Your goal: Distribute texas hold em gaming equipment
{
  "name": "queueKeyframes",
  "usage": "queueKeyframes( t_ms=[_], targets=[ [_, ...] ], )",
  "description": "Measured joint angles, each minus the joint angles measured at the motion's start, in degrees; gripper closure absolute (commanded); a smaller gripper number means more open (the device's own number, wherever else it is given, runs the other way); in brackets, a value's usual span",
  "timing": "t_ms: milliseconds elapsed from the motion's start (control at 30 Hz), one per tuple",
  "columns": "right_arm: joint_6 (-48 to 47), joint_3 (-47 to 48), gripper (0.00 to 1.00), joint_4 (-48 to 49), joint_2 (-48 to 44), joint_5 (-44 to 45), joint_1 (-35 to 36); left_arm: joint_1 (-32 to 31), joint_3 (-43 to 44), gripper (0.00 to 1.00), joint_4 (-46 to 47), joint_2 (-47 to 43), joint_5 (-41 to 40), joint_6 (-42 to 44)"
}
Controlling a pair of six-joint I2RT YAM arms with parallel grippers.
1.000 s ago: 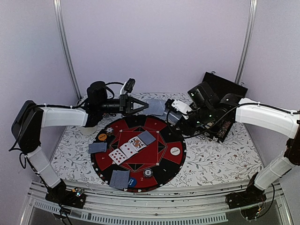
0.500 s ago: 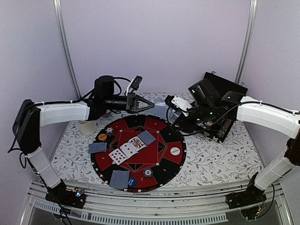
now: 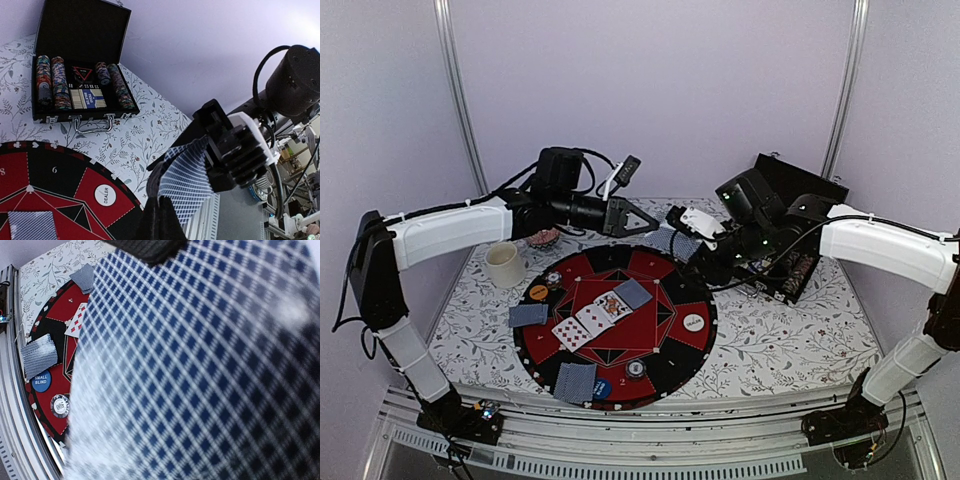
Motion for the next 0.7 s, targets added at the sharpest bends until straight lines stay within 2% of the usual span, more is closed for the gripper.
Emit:
queueKeyframes(
  t_ms=[267,700],
  targets=[
    [0.0,0.15,0.6,-0.48,0.81,0.17,0.48,-1.4,2.25,1.0,-4.81,0.0,-3.19,4.66],
    [0.0,0.17,0.61,-1.01,2.23,0.15,0.48,-2.82,4.44,1.0,-5.4,1.92,-3.85,5.88]
  ],
)
